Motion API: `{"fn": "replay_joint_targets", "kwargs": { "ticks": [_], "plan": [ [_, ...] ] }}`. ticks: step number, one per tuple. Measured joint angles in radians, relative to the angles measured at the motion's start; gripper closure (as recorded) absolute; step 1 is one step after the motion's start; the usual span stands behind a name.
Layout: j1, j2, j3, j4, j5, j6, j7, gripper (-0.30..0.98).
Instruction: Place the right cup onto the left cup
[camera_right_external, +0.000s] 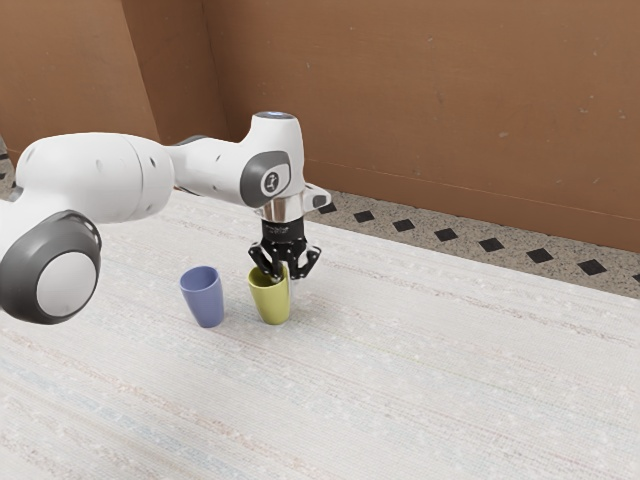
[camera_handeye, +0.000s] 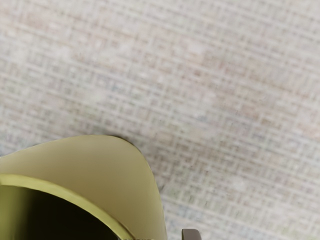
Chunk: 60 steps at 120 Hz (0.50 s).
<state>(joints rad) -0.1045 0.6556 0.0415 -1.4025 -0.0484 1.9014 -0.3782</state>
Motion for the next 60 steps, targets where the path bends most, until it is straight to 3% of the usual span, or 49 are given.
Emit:
{"fn": "replay_joint_targets", "kwargs": {
  "ticks": [60],
  "plan": [
    [-0.006,-0.061,0.001,-0.016,0.009,-0.009,-0.005,0.78]
  ]
}}
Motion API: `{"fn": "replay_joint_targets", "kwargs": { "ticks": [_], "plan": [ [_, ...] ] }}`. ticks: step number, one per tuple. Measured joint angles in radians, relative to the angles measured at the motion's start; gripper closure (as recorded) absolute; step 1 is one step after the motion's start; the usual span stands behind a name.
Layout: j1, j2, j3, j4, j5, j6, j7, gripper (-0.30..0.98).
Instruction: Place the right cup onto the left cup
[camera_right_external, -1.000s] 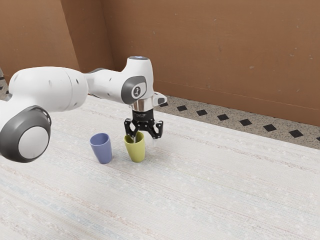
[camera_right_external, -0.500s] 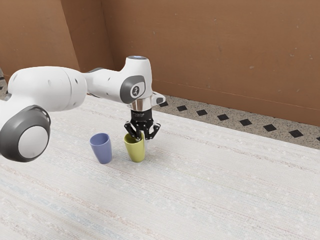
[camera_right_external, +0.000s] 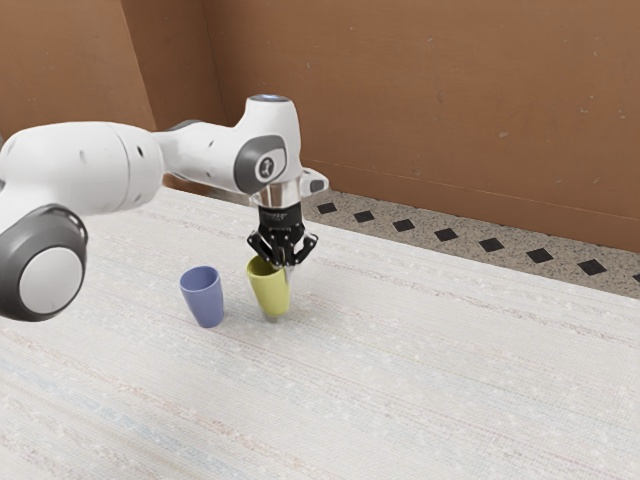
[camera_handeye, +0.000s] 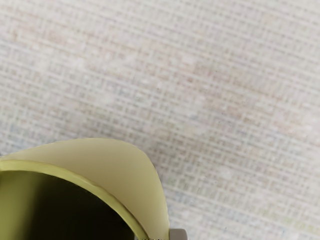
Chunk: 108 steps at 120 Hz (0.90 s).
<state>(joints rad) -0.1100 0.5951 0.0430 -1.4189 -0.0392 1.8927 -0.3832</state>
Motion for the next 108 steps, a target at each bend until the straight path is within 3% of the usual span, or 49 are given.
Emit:
{"fn": "replay_joint_targets", "kwargs": {
  "ticks": [53,108],
  "plan": [
    [-0.012,-0.196,0.0,-0.05,0.015,-0.096,-0.001,0.79],
    [0.092,-0.359,-0.003,-0.204,0.041,-0.123,0.011,0.79]
  ]
}}
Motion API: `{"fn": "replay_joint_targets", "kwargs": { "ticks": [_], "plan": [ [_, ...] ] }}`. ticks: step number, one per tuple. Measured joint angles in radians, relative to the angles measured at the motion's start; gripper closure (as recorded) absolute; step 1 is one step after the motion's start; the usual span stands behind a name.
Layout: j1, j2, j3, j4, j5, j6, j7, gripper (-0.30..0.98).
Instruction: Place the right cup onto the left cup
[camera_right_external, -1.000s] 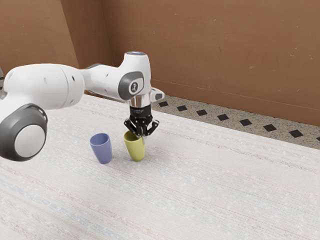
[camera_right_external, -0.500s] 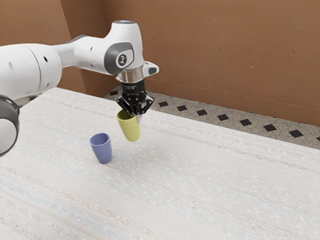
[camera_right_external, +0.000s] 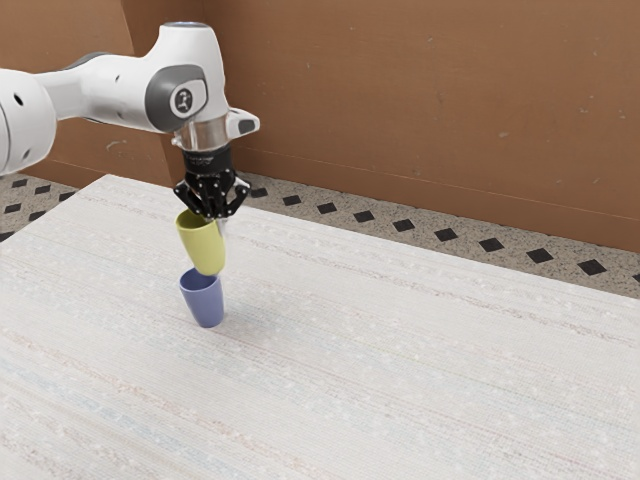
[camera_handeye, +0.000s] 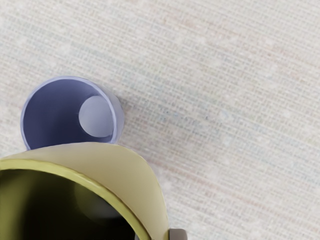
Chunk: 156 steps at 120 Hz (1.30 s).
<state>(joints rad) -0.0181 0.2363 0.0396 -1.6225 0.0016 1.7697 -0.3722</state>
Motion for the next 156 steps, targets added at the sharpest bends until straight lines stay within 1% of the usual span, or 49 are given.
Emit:
{"fn": "replay_joint_targets", "kwargs": {
  "ticks": [47,105,156],
  "plan": [
    [0.059,-0.002,-0.002,-0.012,0.012,-0.001,0.014,0.79],
    [0.06,0.063,0.0,0.05,0.027,-0.001,0.023,0.79],
    [0.072,0.107,0.003,0.059,0.029,0.011,0.026,0.79]
  ]
}}
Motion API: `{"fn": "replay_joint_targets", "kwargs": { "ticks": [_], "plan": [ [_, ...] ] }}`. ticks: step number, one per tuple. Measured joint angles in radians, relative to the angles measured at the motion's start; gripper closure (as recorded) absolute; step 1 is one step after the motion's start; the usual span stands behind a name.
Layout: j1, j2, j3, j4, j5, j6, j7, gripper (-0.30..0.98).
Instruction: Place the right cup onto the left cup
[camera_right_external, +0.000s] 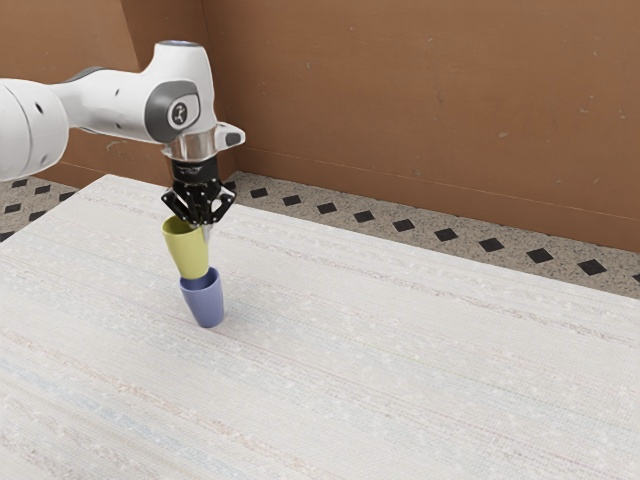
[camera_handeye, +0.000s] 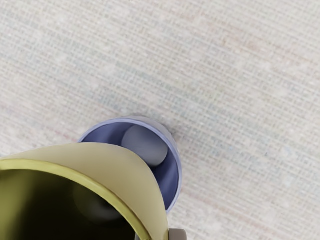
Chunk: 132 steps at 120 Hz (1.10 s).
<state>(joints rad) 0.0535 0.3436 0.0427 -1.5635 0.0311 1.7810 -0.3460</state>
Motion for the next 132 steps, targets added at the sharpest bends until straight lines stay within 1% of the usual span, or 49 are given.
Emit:
{"fn": "replay_joint_targets", "kwargs": {
  "ticks": [100,104,121,132],
  "plan": [
    [0.004,0.074,-0.002,0.002,0.0,0.041,-0.003,0.78],
    [0.004,0.076,-0.001,0.002,-0.001,0.043,-0.002,0.74],
    [0.003,0.078,-0.004,0.001,-0.005,0.05,0.0,0.42],
    [0.004,0.071,-0.003,-0.001,-0.009,0.052,0.001,0.28]
  ]
}}
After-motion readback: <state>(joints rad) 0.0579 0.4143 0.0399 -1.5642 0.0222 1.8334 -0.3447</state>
